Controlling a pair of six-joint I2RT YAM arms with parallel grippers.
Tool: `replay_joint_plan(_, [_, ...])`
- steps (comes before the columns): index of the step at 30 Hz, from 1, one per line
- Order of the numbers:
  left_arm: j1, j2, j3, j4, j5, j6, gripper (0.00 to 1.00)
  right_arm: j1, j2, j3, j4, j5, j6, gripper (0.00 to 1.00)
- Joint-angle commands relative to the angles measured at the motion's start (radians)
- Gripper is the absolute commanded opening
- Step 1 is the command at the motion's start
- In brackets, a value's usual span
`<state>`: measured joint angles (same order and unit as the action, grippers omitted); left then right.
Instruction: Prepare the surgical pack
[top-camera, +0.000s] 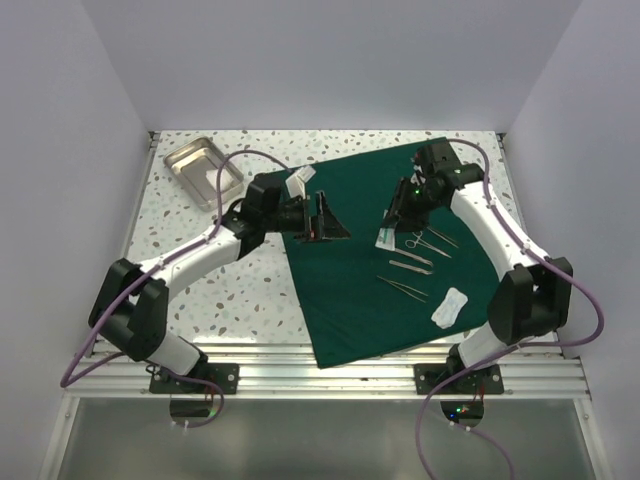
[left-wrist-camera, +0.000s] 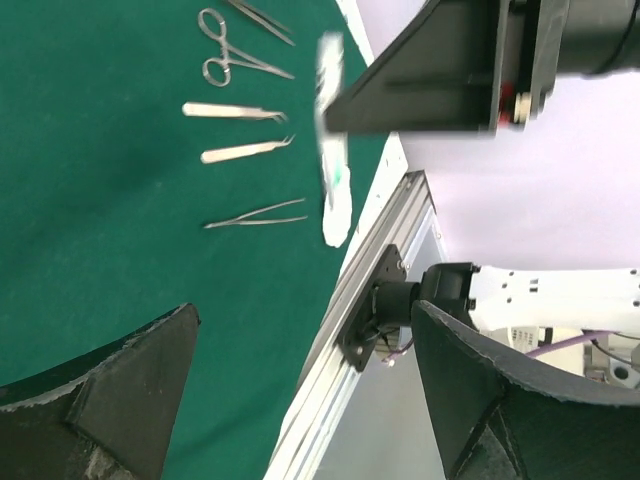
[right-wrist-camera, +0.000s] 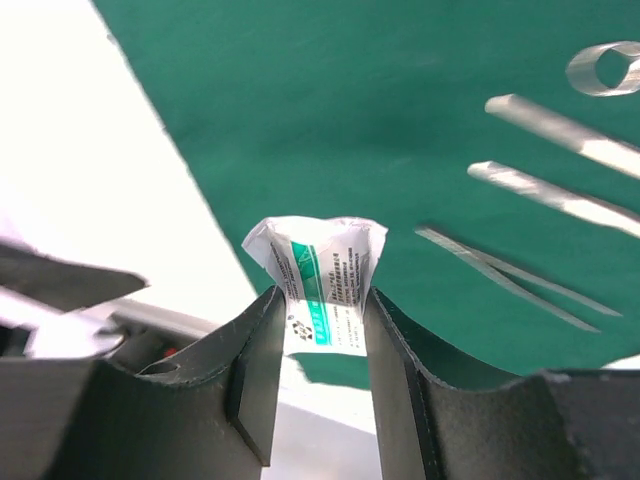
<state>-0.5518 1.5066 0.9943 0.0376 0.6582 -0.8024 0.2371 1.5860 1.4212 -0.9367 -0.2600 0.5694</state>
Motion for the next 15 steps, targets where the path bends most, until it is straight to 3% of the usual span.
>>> replay_joint_plan(1, [-0.057,0.024,0.067,0.035,-0.072,-0.02,0.91,0.056,-0.043,0.015,0.059,-0.088,0.102,0.4])
replay_joint_plan(12, [-0.168,0.087,0.144,-0.097,-0.239,-0.007,0.89,0.116,-0.075,0.019,0.081,-0.165,0.181,0.4])
replay_joint_plan(15, [-0.174,0.093,0.145,-0.104,-0.269,-0.021,0.85,0.116,-0.08,0.013,0.075,-0.189,0.179,0.4])
